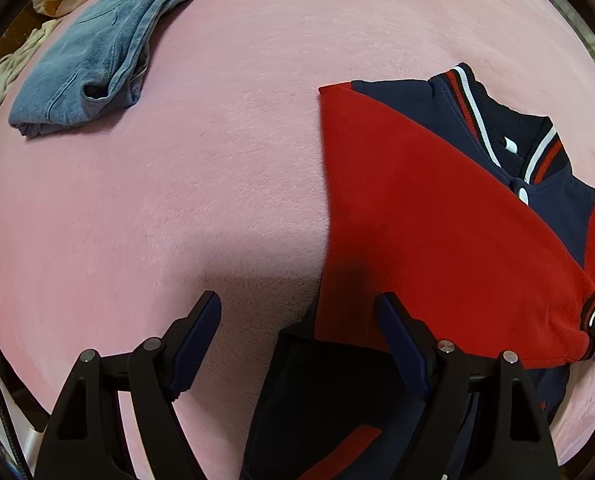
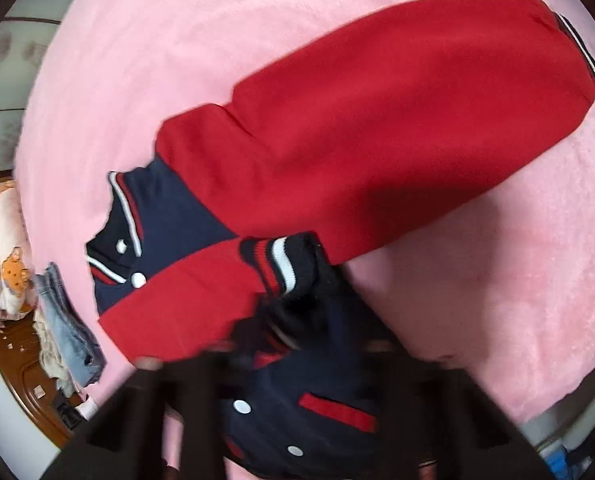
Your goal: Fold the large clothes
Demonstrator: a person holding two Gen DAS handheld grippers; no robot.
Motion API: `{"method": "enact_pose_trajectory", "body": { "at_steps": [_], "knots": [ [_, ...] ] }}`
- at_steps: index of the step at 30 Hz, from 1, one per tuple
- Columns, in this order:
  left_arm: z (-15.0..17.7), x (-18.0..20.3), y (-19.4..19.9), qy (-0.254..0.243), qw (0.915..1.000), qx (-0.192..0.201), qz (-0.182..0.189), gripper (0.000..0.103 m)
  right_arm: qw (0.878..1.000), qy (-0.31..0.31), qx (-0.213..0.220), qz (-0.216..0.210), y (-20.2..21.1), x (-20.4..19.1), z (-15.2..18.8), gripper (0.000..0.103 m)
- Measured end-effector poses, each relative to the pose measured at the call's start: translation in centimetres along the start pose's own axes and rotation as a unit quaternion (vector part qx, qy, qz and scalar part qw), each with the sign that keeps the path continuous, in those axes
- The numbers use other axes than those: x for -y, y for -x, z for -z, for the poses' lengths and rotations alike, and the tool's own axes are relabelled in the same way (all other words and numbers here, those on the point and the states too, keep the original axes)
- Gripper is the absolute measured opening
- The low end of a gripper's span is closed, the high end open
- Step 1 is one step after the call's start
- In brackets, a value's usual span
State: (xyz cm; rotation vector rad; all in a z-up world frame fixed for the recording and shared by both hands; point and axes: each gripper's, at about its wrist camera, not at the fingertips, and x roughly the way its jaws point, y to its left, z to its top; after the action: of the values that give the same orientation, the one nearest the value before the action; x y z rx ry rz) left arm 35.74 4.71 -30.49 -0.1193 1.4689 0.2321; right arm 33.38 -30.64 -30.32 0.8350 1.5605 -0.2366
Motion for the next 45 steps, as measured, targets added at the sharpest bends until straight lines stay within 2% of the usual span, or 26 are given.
{"method": "enact_pose_trajectory", "body": {
  "at_steps": [3, 6, 8, 10, 11, 12, 13, 15, 17, 20, 21, 23, 26, 28, 31, 33, 35, 36, 38, 39, 40, 41, 42, 44, 45],
  "knots": [
    [-0.5, -0.3, -0.3, 0.001, 1.0000, -0.006, 0.006, 0.079, 0.996, 0.075, 0.046, -0.017, 1.2, -1.6, 0.3, 0.012],
    [-1.1, -0.4, -1.0, 0.001, 0.9999, -0.009, 0.011, 0.079, 0.980, 0.155, 0.109, -0.067, 3.5, -3.9, 1.2, 0.012],
    [-1.3, -0.5, -1.5, 0.001, 0.9999, -0.007, 0.010, 0.079, 0.960, 0.203, 0.152, -0.117, 5.4, -5.2, 1.8, 0.011],
    [-1.6, -1.1, -1.5, 0.003, 0.9999, -0.003, 0.012, 0.079, 0.935, 0.246, 0.190, -0.172, 7.2, -6.5, 2.2, 0.011],
    [-1.9, -1.3, -1.5, 0.005, 0.9999, -0.001, 0.013, 0.079, 0.925, 0.261, 0.203, -0.190, 7.9, -6.9, 2.6, 0.011],
    [-2.1, -1.4, -1.5, 0.006, 0.9999, 0.000, 0.012, 0.079, 0.921, 0.270, 0.207, -0.193, 8.2, -7.4, 2.3, 0.011],
    [-2.3, -1.6, -1.6, 0.006, 0.9999, -0.002, 0.009, 0.079, 0.922, 0.274, 0.203, -0.182, 8.2, -7.8, 1.9, 0.011],
    [-2.3, -1.4, -1.6, 0.006, 0.9999, -0.005, 0.011, 0.079, 0.929, 0.283, 0.202, -0.124, 6.8, -7.9, 1.5, 0.011],
    [-2.5, -1.5, -1.7, 0.009, 0.9998, -0.008, 0.014, 0.079, 0.936, 0.290, 0.194, -0.039, 4.1, -7.3, 1.1, 0.011],
    [-2.0, -1.7, -2.0, 0.001, 0.9999, -0.004, 0.014, 0.079, 0.955, 0.261, 0.126, 0.060, -0.1, -5.0, 0.2, 0.012],
    [-2.0, -1.7, -2.1, -0.004, 0.9999, -0.002, 0.010, 0.079, 0.962, 0.241, 0.113, 0.061, -0.7, -4.1, 0.1, 0.012],
    [-1.9, -1.8, -2.3, -0.012, 0.9999, 0.003, 0.005, 0.079, 0.971, 0.207, 0.115, 0.034, -0.5, -2.4, 0.4, 0.012],
    [-1.7, -1.8, -2.4, -0.015, 0.9998, 0.012, -0.001, 0.065, 0.973, 0.193, 0.121, 0.029, -0.5, -1.6, 0.7, 0.012],
    [-1.0, -1.4, -2.5, -0.006, 0.9999, 0.012, -0.008, 0.065, 0.973, 0.195, 0.120, 0.038, -0.5, -1.8, 0.8, 0.012],
    [-0.8, -1.9, -2.5, 0.008, 0.9999, 0.006, -0.003, 0.065, 0.968, 0.207, 0.135, 0.055, 0.1, -2.4, 1.2, 0.014],
    [-0.5, -2.3, -1.4, 0.012, 0.9997, 0.021, -0.002, 0.064, 0.962, 0.215, 0.158, 0.062, 1.4, -3.0, 1.3, 0.017],
    [0.0, -2.5, 0.2, 0.008, 0.9986, 0.051, -0.007, 0.063, 0.951, 0.243, 0.187, 0.042, 3.1, -3.3, 2.6, 0.020],
    [0.3, -2.4, 1.1, -0.002, 0.9977, 0.068, -0.003, 0.062, 0.940, 0.267, 0.209, 0.033, 4.1, -3.9, 3.6, 0.024],
    [1.0, -1.9, 2.9, -0.030, 0.9943, 0.096, 0.035, 0.059, 0.924, 0.303, 0.234, 0.023, 4.9, -4.9, 5.4, 0.043],
    [1.2, -1.4, 3.5, -0.050, 0.9910, 0.104, 0.068, 0.055, 0.919, 0.316, 0.237, 0.011, 4.9, -5.1, 5.9, 0.046],
    [1.4, -0.7, 3.9, -0.069, 0.9871, 0.103, 0.101, 0.052, 0.915, 0.332, 0.229, -0.020, 4.5, -5.6, 6.7, 0.046],
    [1.4, 0.0, 3.8, -0.081, 0.9845, 0.098, 0.121, 0.041, 0.916, 0.336, 0.217, -0.043, 3.9, -6.1, 6.8, 0.046],
    [1.5, 0.9, 3.5, -0.093, 0.9821, 0.084, 0.141, 0.022, 0.919, 0.335, 0.189, -0.080, 2.7, -6.5, 7.1, 0.046],
    [1.7, 2.8, 2.2, -0.106, 0.9801, 0.051, 0.160, 0.010, 0.927, 0.320, 0.148, -0.125, 0.3, -7.5, 7.4, 0.043],
    [1.7, 3.5, 1.3, -0.110, 0.9794, 0.037, 0.165, 0.009, 0.931, 0.312, 0.135, -0.134, -1.1, -8.0, 7.4, 0.036]
  ]
}}
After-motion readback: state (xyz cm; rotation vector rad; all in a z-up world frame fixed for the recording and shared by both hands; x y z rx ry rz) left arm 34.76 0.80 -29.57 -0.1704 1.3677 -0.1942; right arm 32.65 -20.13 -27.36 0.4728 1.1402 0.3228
